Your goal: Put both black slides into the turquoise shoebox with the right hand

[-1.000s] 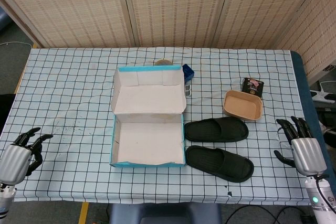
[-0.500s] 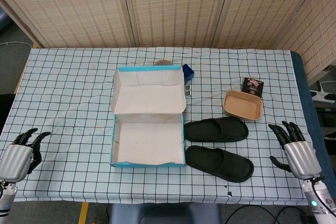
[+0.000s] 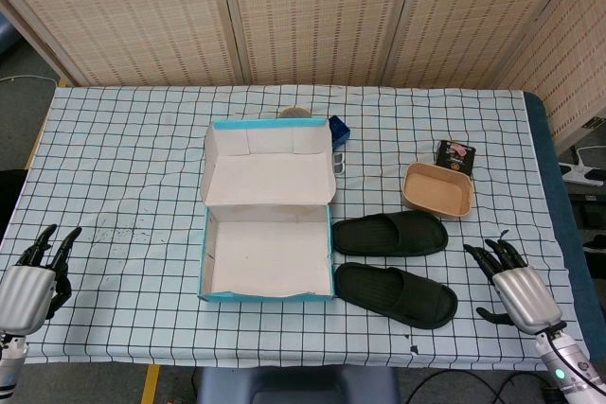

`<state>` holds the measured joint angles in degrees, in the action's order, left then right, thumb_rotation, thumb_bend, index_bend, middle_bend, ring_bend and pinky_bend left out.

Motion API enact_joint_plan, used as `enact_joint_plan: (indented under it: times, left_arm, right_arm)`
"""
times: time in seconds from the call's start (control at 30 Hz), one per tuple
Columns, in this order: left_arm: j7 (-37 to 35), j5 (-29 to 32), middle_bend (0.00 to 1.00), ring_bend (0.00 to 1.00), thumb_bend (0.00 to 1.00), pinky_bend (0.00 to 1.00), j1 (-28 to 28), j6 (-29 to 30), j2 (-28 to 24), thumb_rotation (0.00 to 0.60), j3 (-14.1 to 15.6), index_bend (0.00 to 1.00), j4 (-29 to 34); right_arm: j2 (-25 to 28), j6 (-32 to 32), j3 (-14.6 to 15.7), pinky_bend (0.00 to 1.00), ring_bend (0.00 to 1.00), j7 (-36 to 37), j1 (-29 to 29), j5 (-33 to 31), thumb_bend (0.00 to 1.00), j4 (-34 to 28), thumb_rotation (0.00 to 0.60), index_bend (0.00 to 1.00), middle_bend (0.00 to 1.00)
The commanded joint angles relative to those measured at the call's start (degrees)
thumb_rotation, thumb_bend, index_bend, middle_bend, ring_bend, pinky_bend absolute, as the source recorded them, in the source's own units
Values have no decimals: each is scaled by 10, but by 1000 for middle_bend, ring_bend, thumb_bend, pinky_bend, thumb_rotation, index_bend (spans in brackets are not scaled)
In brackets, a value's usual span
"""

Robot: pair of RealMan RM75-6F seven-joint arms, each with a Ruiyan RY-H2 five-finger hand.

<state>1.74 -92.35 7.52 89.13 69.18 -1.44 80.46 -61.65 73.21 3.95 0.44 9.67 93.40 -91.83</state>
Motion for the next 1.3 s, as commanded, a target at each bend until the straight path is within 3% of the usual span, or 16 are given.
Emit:
enact_joint_plan:
  times: [0.03, 0.17, 0.37, 0.67, 0.83, 1.3]
  left_arm:
    - [1, 7, 0, 18, 381, 274, 2, -9, -3, 600, 0, 0, 5]
    - [5, 16, 0, 20, 375, 276, 1, -14, -5, 600, -2, 0, 13]
    - [16, 37, 0, 22, 381, 279, -1, -30, -12, 600, -4, 5, 35]
    - [20, 48, 0, 23, 379, 289, 0, -41, -19, 600, -6, 35, 45]
    - [22, 49, 0, 23, 379, 292, -2, -37, -19, 600, -7, 46, 48]
    - [30, 73, 3, 24, 381, 302, -2, -57, -29, 600, -9, 83, 70]
  right_arm:
    - [-3, -15, 9, 55, 0, 7, 8, 9, 67, 1, 600, 16, 126]
    - [-4, -53, 22, 56, 0, 19, 21, 8, 67, 1, 600, 10, 127]
    - [-39, -96, 17, 64, 0, -8, 35, -22, 67, 18, 600, 0, 127]
    - [-69, -111, 21, 64, 0, 26, 52, -10, 67, 42, 600, 0, 127]
    - [-87, -115, 16, 64, 0, 8, 59, -14, 67, 48, 600, 0, 128]
    - [-112, -132, 13, 65, 0, 4, 71, -37, 66, 24, 600, 0, 127]
